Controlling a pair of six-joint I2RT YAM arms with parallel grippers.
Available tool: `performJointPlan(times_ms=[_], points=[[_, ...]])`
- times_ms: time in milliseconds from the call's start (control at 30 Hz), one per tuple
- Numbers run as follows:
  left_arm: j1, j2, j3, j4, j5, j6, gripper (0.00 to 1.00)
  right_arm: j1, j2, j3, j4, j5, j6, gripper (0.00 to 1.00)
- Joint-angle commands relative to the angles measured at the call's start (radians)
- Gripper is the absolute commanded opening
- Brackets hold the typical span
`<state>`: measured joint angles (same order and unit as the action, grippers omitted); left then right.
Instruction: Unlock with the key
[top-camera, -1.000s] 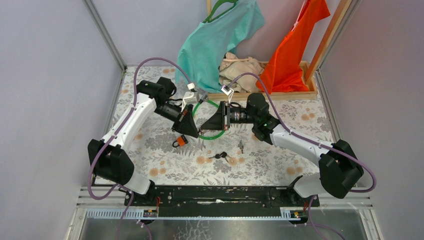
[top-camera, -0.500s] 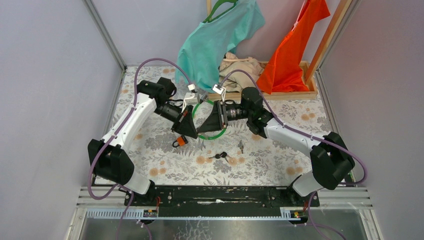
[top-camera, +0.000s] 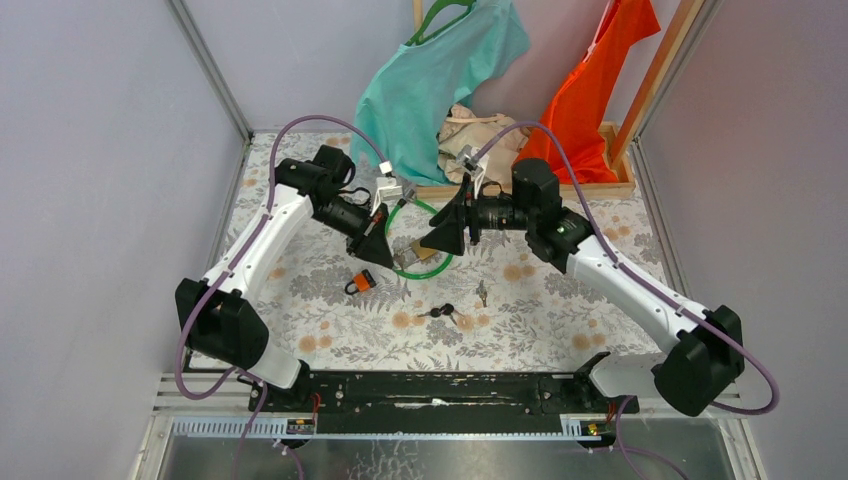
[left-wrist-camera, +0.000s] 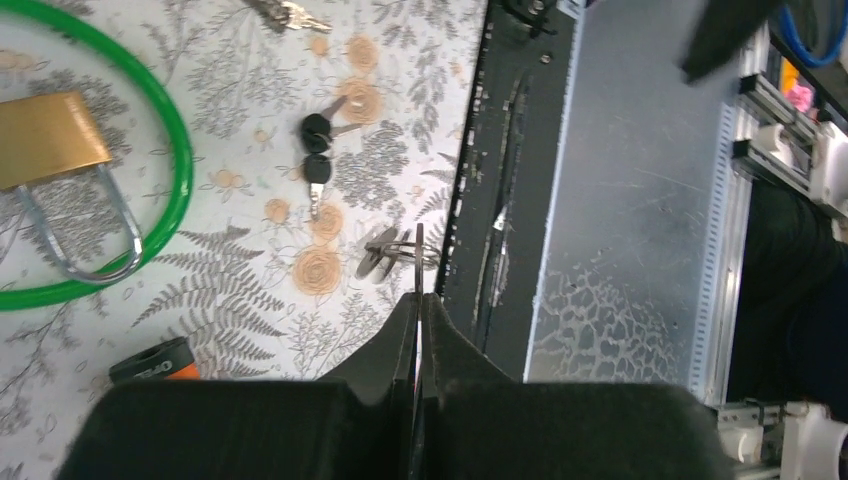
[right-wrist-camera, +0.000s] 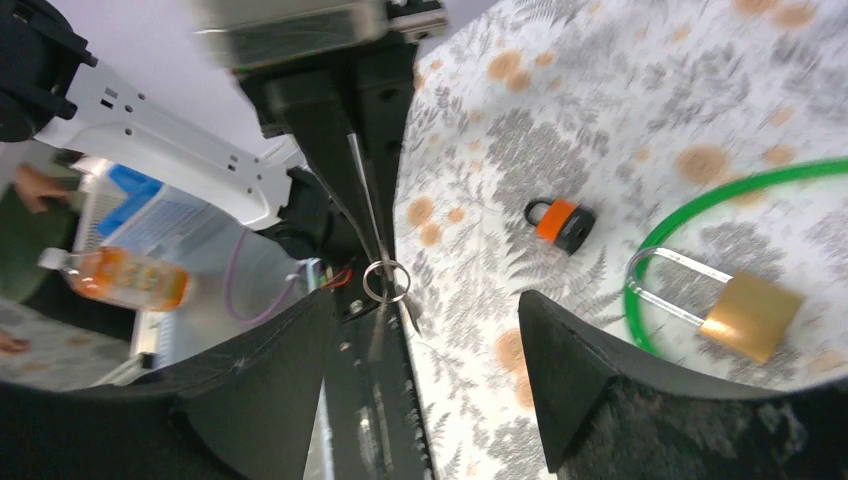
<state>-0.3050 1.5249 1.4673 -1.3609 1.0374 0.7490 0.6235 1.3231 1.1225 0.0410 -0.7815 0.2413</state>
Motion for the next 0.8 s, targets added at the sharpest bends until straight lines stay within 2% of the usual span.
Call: performJointPlan(times_ms=[0, 133, 400, 667, 767], points=[[-0.028, -0.023, 0.035, 0.164, -0.125, -0.231, 0.0, 0.02, -0.025, -0.07, 0.225, -0.041, -0.043, 0.74], [-0.047, -0.021, 0.064, 0.13, -0.137, -0.225, 0.0, 0.041, 0.026, -0.082, 0.335, -0.148, 0.005, 0.69], [-0.103, -0.016, 0.082, 0.044, -0.132, -0.17, 0.0, 0.052, 0.104, -0.104, 0.526, -0.26, 0.128, 0.53], [-0.126, 0.001, 0.116, -0.006, -0.137, -0.143, 0.0, 0.059, 0.125, -0.108, 0.446, -0.289, 0.101, 0.37], [-0.128, 0.001, 0.125, -0.023, -0.14, -0.131, 0.0, 0.061, 0.115, -0.122, 0.433, -0.292, 0.094, 0.34]])
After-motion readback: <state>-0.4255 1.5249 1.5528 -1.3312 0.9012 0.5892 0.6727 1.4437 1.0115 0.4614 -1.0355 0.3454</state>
